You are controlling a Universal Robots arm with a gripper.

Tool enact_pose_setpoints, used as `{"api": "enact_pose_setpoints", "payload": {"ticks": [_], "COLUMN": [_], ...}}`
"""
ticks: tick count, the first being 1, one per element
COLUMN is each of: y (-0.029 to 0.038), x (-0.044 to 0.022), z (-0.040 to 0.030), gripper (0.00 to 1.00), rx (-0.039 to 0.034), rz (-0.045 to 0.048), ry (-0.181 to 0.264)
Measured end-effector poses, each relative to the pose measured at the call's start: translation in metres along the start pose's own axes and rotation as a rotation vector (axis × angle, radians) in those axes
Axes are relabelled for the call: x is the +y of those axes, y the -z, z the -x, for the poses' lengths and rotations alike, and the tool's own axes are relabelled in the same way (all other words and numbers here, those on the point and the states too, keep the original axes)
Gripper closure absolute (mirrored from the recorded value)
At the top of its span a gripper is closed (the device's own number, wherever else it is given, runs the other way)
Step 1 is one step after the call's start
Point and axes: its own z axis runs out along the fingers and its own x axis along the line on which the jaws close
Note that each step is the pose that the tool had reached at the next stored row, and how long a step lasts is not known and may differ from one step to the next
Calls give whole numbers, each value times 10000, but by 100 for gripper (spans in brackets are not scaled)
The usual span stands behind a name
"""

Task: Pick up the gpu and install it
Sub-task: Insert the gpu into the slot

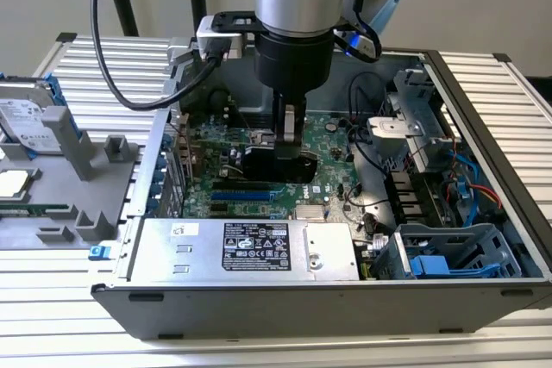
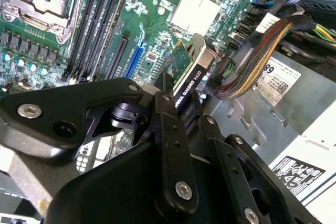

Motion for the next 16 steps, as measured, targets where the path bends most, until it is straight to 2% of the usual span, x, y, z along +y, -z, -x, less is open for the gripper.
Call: {"api": "enact_pose_setpoints", "payload": {"ticks": [16], "y": [-73], "x": [2], "z": [4], "gripper": [100], "rx": [47], "rz": [-4], "ry": [1]}}
